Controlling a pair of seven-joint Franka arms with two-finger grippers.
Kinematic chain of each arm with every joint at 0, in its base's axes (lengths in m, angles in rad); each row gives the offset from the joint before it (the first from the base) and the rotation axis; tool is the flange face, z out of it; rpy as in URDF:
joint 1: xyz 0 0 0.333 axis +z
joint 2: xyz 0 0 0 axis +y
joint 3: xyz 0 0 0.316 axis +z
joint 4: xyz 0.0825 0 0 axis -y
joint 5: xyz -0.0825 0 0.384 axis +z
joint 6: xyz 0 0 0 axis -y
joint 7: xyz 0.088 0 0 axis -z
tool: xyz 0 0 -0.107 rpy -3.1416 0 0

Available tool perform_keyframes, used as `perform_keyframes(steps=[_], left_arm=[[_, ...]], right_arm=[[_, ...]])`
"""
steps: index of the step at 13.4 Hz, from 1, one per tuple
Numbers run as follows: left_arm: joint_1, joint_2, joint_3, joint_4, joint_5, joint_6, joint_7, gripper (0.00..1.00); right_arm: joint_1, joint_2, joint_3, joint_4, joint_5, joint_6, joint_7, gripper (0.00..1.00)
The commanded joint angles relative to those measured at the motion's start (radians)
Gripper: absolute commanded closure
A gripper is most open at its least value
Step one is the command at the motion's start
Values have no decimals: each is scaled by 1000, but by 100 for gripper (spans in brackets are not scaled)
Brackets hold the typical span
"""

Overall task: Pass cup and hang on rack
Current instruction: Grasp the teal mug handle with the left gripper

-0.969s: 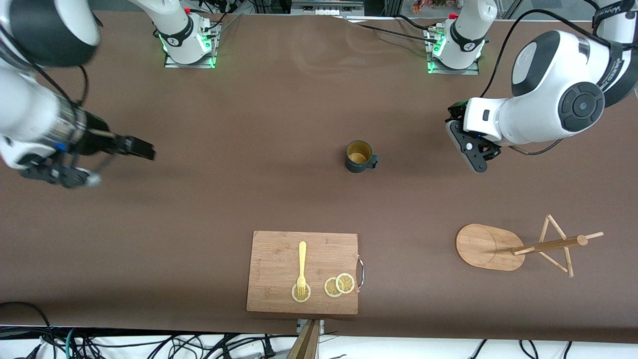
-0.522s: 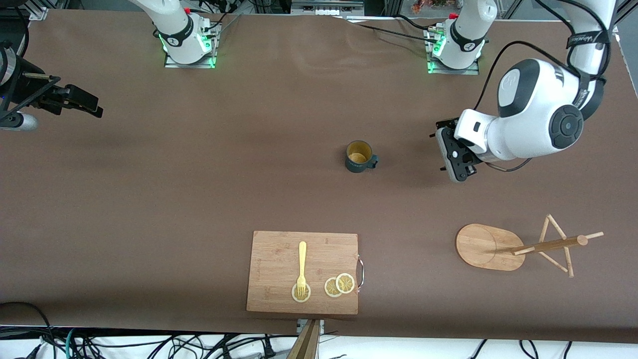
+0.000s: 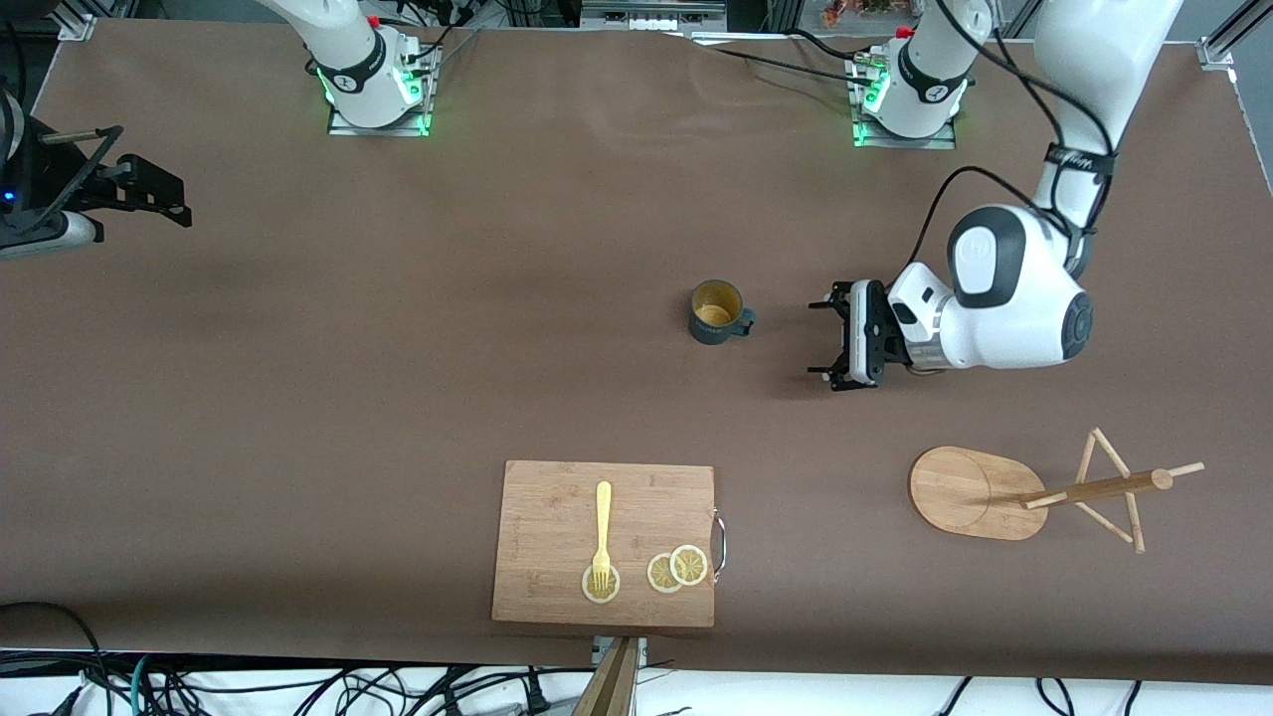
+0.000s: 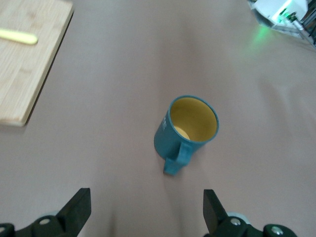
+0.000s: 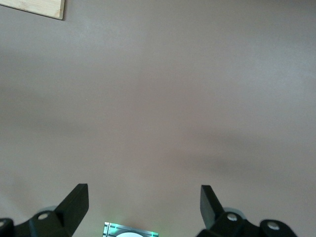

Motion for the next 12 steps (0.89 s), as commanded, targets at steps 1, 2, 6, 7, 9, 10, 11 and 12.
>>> perform_keyframes(steps=[1, 2, 6, 7, 9, 10, 11, 12], left_arm=[[17, 26, -4, 1, -73, 5, 171, 0], [26, 31, -4, -7, -88, 5, 202, 0], [26, 95, -4, -62, -321, 8, 464, 0], [26, 120, -4, -69, -393, 7, 541, 0], [26, 138, -4, -89, -446, 2, 619, 0], [28, 140, -4, -106, -450, -4, 639, 0], [31, 140, -4, -125, -458, -10, 661, 0], [32, 145, -4, -138, -479, -15, 696, 0]], right_arm=[[16, -1, 0, 16, 5, -18, 175, 0], [19, -1, 12, 14, 6, -30, 226, 0], [13, 2, 19, 11, -1, -29, 178, 0], [3, 3, 20, 10, -4, -27, 135, 0], [-49, 8, 52, 8, 0, -20, 124, 0], [-102, 8, 101, 7, -1, -17, 124, 0], [-168, 8, 180, 7, -6, -17, 124, 0], [-217, 8, 237, 7, -10, -15, 124, 0]])
